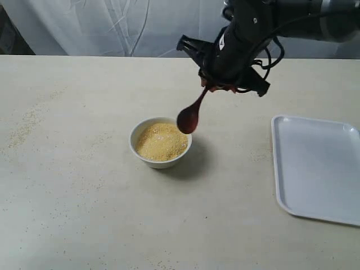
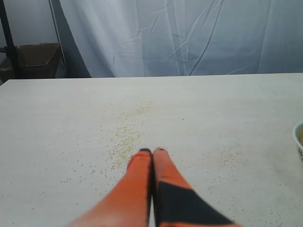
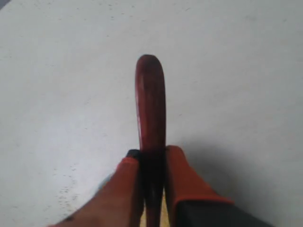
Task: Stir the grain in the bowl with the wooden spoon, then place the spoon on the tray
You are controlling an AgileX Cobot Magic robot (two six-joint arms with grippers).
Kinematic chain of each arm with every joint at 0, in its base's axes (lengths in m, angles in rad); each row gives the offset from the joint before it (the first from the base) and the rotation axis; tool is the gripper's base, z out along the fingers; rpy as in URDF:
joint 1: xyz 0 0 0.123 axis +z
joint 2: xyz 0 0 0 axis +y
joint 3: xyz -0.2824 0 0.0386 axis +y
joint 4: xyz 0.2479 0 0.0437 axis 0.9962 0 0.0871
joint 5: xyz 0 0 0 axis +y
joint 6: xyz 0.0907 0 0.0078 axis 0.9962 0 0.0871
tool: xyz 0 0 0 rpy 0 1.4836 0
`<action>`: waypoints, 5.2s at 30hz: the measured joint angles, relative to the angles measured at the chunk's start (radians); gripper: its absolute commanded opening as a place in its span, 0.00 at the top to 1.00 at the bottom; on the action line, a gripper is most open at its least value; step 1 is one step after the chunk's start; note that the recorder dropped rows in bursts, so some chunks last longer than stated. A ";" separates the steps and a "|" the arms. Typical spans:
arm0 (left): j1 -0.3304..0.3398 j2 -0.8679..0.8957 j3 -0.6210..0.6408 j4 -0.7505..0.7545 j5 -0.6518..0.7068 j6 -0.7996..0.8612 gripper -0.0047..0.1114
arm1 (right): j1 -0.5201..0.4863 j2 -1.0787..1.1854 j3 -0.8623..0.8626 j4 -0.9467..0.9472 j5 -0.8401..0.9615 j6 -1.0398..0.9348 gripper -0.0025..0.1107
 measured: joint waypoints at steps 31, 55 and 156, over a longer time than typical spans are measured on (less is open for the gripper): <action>0.000 0.000 0.000 0.000 0.000 0.000 0.96 | 0.099 0.081 0.000 -0.139 -0.109 0.293 0.74; 0.000 0.000 0.000 0.000 0.000 0.000 0.96 | -0.262 -0.155 0.566 1.851 -0.080 -2.260 0.98; 0.000 0.000 0.000 0.000 0.000 0.000 0.96 | -0.086 -0.021 0.579 -0.222 -1.325 -0.358 0.99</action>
